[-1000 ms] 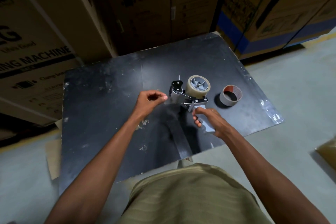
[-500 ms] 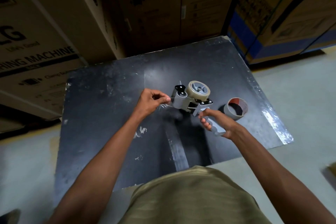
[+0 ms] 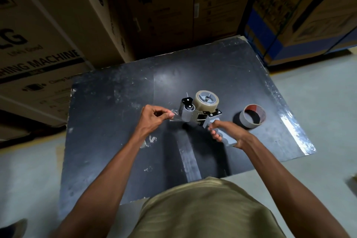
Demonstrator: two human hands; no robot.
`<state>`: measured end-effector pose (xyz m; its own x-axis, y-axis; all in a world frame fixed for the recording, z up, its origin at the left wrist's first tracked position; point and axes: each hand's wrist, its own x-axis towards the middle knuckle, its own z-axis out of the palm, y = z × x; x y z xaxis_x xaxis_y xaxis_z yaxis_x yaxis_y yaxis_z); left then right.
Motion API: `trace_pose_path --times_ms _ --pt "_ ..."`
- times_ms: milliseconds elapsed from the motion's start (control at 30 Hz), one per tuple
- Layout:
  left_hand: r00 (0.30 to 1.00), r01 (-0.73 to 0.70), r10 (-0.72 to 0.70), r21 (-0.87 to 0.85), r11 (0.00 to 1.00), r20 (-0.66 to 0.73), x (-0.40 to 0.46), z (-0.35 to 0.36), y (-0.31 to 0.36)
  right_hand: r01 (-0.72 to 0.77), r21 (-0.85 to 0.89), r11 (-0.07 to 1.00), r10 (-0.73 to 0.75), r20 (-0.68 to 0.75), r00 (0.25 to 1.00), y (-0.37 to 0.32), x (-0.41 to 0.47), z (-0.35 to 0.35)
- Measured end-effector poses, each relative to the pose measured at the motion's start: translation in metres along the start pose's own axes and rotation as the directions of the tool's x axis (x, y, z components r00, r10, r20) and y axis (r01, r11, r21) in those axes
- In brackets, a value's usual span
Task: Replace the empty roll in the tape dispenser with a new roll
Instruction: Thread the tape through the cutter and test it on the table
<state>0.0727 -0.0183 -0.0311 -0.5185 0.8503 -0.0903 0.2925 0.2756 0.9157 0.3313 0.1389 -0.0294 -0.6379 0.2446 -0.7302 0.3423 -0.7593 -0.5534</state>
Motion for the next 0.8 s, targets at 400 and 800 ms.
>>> trace_pose_path --times_ms 400,800 --pt "0.926 0.086 -0.089 0.024 0.996 0.367 0.041 -0.005 0.017 -0.078 -0.207 0.975 0.094 0.07 0.993 -0.014 -0.002 -0.023" --pt "0.82 0.16 -0.16 0.049 0.986 0.549 0.079 -0.013 0.044 -0.115 -0.225 0.967 0.172 0.253 0.952 -0.032 -0.004 -0.03"
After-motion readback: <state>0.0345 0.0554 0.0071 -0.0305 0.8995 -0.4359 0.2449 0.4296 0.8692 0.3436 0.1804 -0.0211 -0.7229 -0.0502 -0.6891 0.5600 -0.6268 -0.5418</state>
